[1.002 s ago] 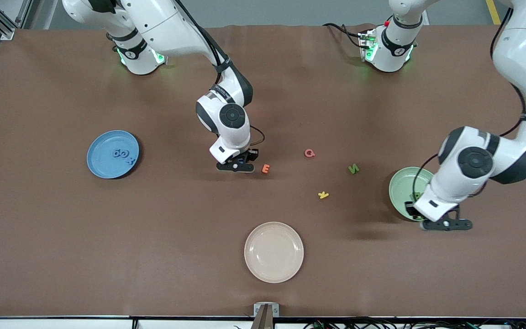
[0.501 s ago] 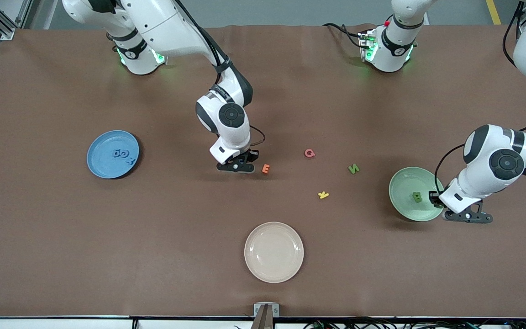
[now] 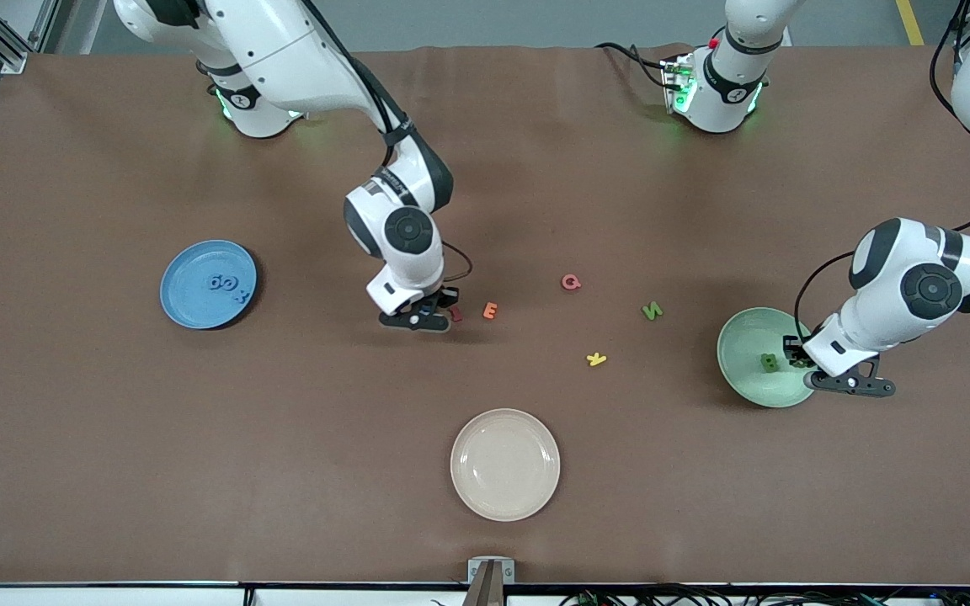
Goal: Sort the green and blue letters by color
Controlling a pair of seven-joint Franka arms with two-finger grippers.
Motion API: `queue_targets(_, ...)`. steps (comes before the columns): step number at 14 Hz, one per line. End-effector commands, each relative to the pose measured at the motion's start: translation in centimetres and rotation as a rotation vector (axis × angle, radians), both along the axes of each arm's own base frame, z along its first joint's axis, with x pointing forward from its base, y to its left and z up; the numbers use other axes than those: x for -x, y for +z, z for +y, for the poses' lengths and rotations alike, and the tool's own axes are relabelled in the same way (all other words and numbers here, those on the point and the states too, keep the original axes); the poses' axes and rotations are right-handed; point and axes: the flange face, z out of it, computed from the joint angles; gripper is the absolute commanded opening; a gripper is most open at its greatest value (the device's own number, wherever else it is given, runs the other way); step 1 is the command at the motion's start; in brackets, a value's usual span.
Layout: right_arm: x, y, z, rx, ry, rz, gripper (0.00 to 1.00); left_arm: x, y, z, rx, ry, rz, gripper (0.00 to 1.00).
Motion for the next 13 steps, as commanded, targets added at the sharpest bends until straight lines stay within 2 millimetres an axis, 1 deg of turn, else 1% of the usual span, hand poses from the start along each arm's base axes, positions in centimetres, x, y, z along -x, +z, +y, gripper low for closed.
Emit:
queue_targets(1,-1.8,4.9,-4.8,0.027,0.055,0.078,0.0,0.6,0.3,-0.7,-0.003,-0.01,-0.006,0.0)
queue_targets(3,-2.8,7.8,-9.1,0.043,0.088,0.155,0.0,0.7,-0.2,-0.8,0.005,-0.012,0.003,0.0)
queue_targets(4,-2.9,9.1,-11.4,0.041,0.117,0.191,0.0,0.7,-0.2,-1.0,0.007,-0.013,0.003,0.0)
queue_targets(6,-2.9,11.7,-17.5,0.011,0.17,0.235,0.0,0.7,-0.3,-1.6,0.009,-0.024,0.005,0.0)
queue_targets(7,-2.3,12.4,-20.4,-0.01,0.208,0.251,0.0,0.6,-0.3,-1.9,0.014,-0.028,0.001,0.0)
queue_targets(8,-1.7,13.0,-22.8,-0.026,0.233,0.258,0.0,0.5,-0.7,-2.1,0.027,-0.032,0.0,0.0)
queue_targets(10,-0.4,13.3,-27.6,-0.057,0.267,0.275,0.0,0.4,-0.9,-2.4,0.04,-0.035,-0.011,0.0)
queue_targets(12,1.1,13.2,-31.1,-0.053,0.287,0.279,0.0,0.3,-1.1,-3.0,0.045,-0.045,-0.011,0.0)
queue_targets(13,1.9,13.0,-31.9,-0.051,0.296,0.273,0.0,0.4,-1.4,-3.0,0.045,-0.045,-0.008,0.0)
